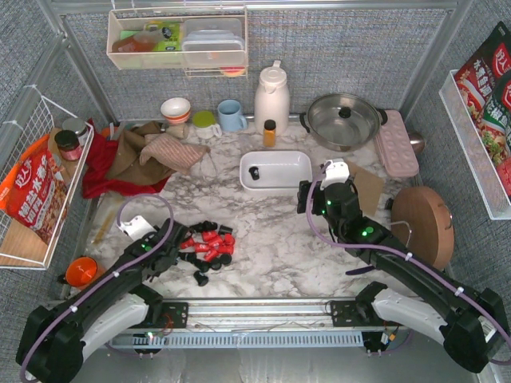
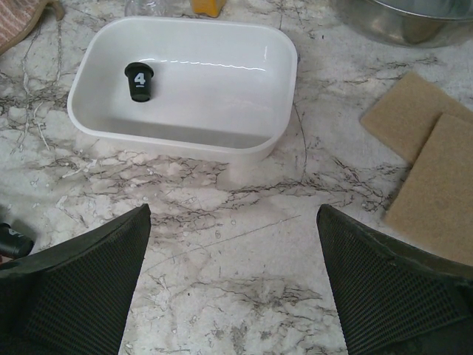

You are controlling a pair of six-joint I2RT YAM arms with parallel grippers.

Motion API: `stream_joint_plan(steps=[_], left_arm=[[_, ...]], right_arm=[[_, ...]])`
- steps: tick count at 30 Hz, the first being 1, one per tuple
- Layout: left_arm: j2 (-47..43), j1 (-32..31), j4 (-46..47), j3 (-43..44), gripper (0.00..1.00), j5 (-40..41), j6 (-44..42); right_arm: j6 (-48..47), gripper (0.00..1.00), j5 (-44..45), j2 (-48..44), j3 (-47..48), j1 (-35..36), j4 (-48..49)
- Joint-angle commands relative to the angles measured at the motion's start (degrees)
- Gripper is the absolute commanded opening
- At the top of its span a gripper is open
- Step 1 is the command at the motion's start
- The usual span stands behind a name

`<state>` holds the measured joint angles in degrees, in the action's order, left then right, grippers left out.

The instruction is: Mix the coffee capsules in the storage basket

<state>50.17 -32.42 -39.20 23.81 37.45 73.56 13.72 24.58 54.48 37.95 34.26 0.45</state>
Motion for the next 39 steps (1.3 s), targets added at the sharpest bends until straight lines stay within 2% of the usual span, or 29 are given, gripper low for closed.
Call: stream_joint_plan(steps=[1,6,17,24,32,39], left_arm=[[-0.24,0.01,0.84,-0.73,0.56,-0.24,0.85],[1.93,0.15,2.54,-0.96,0.55,1.15,0.17],[5.66,0.12,1.92,3.32,0.41,3.60,-2.82],[4.08,0.16,2.59,10.73,0.39,0.77,-13.84],[3.39,0.17,17.53,17.87,0.36,-11.30,-31.67],[15.17,0.12,32.06,29.38,0.36,-18.64,-42.35]], right_arm=[[0.57,0.99,0.16,0.27,0.66,-0.01,1.13],[0.61,0.99,0.03,0.65,0.80,0.02,1.08],[0.61,0.99,0.03,1.16,1.07,0.02,0.87],[0.61,0.99,-0.27,1.36,1.18,0.01,0.86],[0.55,0.99,-1.70,3.64,1.28,-0.01,1.87],[0.18,0.99,-0.63,5.98,1.60,0.02,1.75]])
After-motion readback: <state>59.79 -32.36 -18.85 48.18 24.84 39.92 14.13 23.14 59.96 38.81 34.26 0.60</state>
